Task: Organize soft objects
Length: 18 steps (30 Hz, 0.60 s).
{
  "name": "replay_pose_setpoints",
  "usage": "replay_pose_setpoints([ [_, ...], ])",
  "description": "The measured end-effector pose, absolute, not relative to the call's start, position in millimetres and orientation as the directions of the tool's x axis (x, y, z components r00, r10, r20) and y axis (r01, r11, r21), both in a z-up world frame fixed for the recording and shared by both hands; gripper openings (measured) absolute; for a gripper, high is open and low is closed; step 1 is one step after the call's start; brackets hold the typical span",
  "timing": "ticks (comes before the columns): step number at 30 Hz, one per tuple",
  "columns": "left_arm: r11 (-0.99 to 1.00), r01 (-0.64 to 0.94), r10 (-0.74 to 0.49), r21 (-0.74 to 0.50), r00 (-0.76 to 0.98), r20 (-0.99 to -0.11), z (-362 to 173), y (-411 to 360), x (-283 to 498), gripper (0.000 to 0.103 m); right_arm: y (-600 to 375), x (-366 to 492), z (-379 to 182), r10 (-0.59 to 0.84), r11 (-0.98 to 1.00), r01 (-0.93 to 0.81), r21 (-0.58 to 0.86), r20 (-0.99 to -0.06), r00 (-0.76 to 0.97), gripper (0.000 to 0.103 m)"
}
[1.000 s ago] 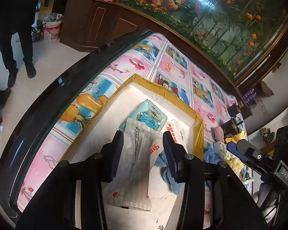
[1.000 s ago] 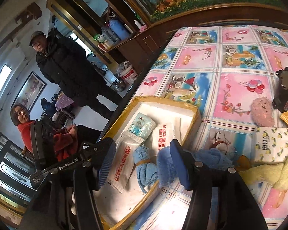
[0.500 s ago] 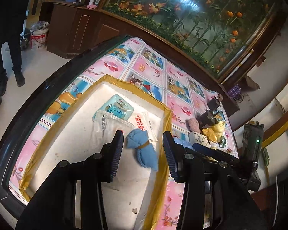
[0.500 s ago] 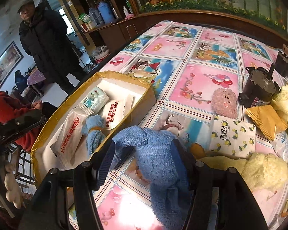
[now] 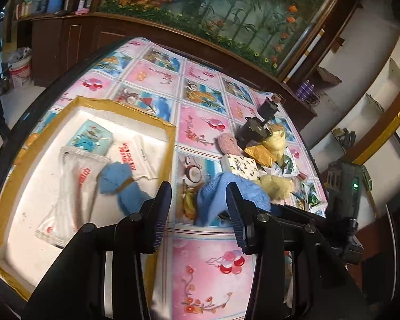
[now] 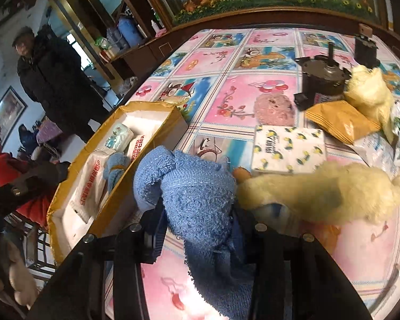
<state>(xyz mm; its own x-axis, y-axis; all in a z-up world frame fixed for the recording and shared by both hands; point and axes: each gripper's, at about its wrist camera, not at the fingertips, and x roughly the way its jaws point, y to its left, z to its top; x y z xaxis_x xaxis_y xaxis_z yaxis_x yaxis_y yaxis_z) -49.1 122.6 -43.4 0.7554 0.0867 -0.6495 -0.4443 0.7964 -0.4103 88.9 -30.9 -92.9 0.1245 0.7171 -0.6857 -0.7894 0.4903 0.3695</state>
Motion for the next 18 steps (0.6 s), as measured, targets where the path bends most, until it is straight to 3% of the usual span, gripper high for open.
replay_pose_setpoints([
  [4,0.823,-0.409,0.04,-0.395,0.735,-0.677,-55,107,-22,0.047,-86,89,-93,0.724,0.509,-0.758,0.407,-0.679,0.122,0.042],
  [9,0.816,-0.366,-0.055,-0.447,0.721,-0.691,-73,90,5,0.047,-114,88,-100,0.728,0.5,-0.75,0.433,-0.679,0.093,0.052],
  [11,0.818,-0.346,-0.082,-0.461,0.721,-0.688,-75,83,7,0.047,-126,94,-91,0.765,0.477,-0.744,0.468,-0.638,0.089,0.052],
  [14,0.859,-0.292,-0.088,-0.42,0.725,-0.683,-73,68,7,0.047,-142,114,-77,0.8,0.482,-0.712,0.511,-0.587,0.12,0.059],
  [18,0.915,-0.17,-0.132,-0.367,0.732,-0.669,-69,42,5,0.047,-148,141,-72,0.756,0.559,-0.697,0.449,-0.622,0.206,0.06],
])
